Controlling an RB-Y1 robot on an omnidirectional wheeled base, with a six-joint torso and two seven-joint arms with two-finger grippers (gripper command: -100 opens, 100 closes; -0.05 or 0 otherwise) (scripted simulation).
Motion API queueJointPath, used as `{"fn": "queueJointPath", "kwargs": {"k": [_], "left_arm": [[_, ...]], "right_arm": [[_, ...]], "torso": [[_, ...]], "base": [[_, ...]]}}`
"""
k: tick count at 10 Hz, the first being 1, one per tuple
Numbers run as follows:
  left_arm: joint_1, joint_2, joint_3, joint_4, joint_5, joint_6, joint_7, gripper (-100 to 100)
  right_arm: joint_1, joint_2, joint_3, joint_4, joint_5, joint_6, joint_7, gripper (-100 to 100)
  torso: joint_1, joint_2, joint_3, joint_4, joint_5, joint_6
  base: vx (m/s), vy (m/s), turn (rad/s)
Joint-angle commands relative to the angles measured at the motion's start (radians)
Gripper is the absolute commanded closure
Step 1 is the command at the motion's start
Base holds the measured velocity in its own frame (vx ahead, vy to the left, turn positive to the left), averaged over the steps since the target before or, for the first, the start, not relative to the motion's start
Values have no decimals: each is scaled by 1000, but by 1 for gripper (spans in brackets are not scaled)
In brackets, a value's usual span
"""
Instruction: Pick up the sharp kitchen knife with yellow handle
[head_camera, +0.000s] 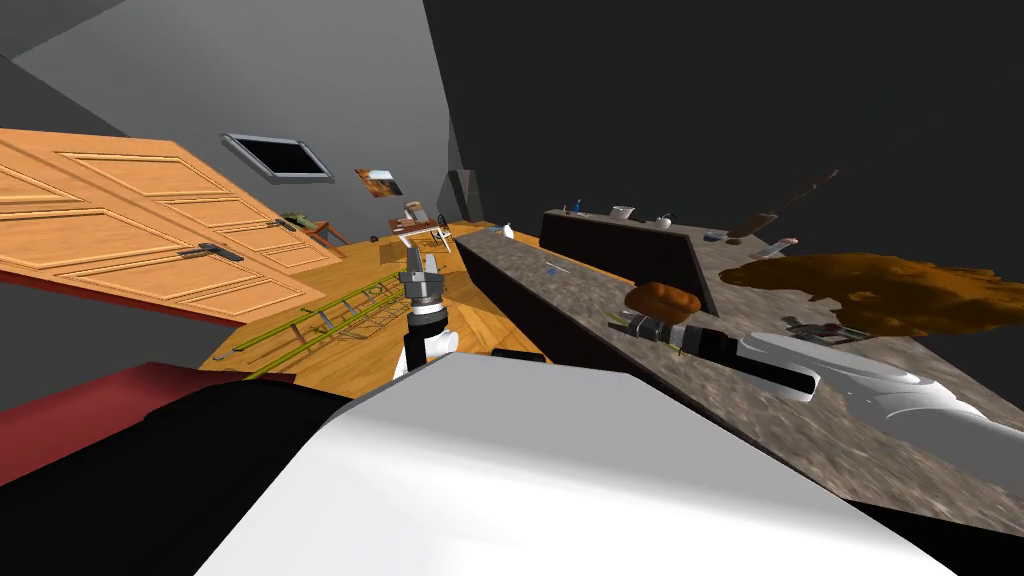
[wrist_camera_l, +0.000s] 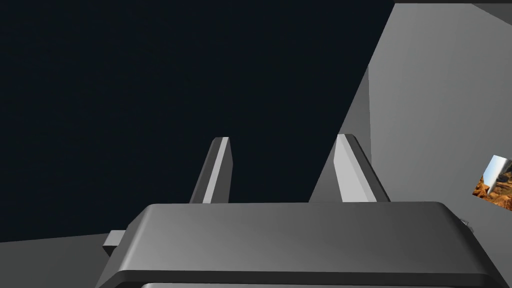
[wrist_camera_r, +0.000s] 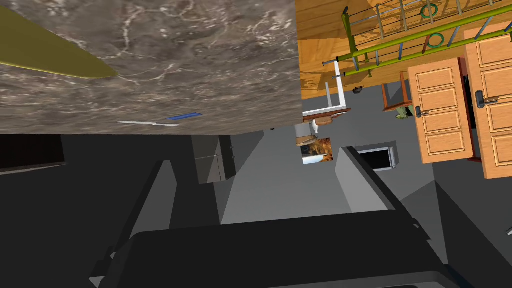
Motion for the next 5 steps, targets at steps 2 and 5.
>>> {"fn": "queueJointPath", "kwargs": {"k": [2, 5], "left_arm": [[0, 0, 0, 0, 0, 0, 0, 0], [0, 0, 0, 0, 0, 0, 0, 0]], "right_arm": [[-10, -58, 41, 80, 40, -36, 8, -100], [7, -125, 83, 148, 84, -66, 18, -100]], "torso": [[-1, 0, 0, 0, 0, 0], [0, -1, -1, 0, 0, 1]], "base": [[32, 5, 129], [49, 11, 141]]}}
